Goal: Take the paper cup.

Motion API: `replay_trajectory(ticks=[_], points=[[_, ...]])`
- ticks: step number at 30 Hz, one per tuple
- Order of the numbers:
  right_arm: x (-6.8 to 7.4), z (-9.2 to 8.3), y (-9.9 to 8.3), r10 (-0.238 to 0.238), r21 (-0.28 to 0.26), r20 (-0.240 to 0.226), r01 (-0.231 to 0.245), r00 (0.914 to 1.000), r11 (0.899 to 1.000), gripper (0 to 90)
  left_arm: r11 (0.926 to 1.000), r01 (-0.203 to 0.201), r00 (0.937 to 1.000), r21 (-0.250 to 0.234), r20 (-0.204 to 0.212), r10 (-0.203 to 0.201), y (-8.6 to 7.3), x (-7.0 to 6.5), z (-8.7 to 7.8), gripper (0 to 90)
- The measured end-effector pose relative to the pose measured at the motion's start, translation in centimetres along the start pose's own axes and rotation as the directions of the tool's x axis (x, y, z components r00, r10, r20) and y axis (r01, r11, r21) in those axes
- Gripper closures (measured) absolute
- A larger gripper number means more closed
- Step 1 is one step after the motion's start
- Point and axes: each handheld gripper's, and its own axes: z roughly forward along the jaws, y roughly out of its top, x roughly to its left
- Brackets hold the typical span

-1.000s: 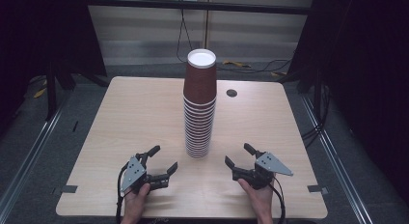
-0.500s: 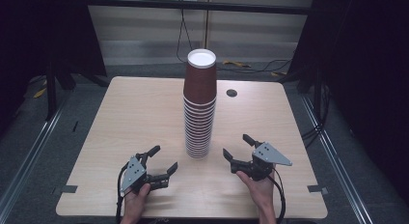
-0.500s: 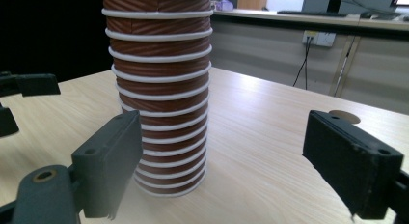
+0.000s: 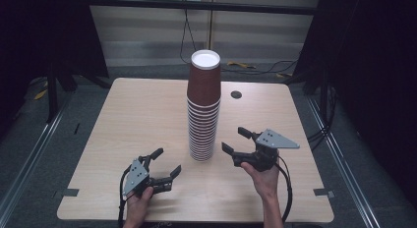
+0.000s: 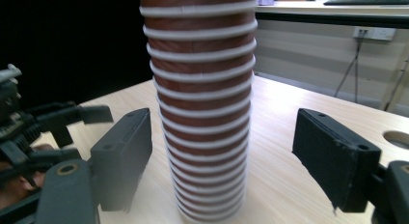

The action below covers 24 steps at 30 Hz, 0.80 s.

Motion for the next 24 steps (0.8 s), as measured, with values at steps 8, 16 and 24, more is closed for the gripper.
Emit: replay_trajectory(ticks=[8, 16, 24], points=[[-0.1, 0.0, 2.5, 0.001, -0.019, -0.047, -0.002, 0.9989, 1.000, 23.1, 1.0000, 0.000, 1.0000, -0.001, 0.003, 0.000, 0.0, 0.0, 0.0, 15.4], [-0.4, -0.3, 4.5, -0.050, -0.025, -0.069, 0.049, 0.9964, 0.998, 25.2, 1.0000, -0.003, 1.0000, -0.001, 0.005, 0.003, 0.0, 0.0, 0.0, 15.4], [-0.6, -0.2, 6.5, -0.065, -0.013, -0.073, 0.064, 0.9952, 0.998, 18.5, 1.0000, -0.005, 1.0000, 0.000, 0.006, 0.005, 0.0, 0.0, 0.0, 15.4]])
